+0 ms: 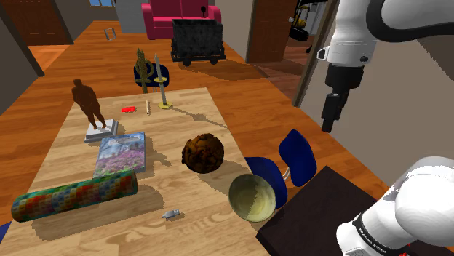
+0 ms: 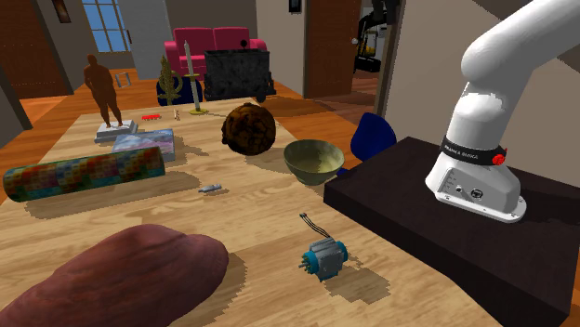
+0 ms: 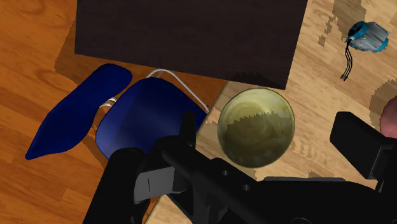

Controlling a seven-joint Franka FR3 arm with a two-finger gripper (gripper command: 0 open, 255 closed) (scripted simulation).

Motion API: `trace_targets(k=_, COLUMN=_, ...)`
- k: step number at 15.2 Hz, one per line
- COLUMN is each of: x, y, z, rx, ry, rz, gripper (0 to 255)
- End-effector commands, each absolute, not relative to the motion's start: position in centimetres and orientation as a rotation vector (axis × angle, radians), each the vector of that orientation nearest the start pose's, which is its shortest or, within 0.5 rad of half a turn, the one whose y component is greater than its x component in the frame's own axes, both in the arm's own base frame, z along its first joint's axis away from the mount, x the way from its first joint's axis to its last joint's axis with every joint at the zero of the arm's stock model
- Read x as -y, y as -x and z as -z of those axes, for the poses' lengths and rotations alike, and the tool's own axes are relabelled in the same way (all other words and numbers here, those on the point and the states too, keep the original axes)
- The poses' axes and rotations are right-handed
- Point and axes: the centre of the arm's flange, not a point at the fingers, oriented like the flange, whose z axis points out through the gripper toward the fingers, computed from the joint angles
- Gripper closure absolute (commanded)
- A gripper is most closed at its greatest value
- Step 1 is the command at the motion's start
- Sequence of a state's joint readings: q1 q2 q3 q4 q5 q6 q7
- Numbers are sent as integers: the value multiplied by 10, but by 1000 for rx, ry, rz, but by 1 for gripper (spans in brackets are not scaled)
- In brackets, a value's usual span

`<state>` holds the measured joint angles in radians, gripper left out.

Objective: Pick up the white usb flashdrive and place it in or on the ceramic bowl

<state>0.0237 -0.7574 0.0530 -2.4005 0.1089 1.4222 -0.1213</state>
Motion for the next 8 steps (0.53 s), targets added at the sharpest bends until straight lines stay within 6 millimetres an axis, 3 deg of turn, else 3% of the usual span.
trace_targets(k=1, x=-39, y=-293, z=-550, rx=279, ry=3031, rz=-335, gripper=0)
trace_targets(k=8, x=-106, y=-313, z=-492, rx=221, ry=3050, rz=-291, gripper=0)
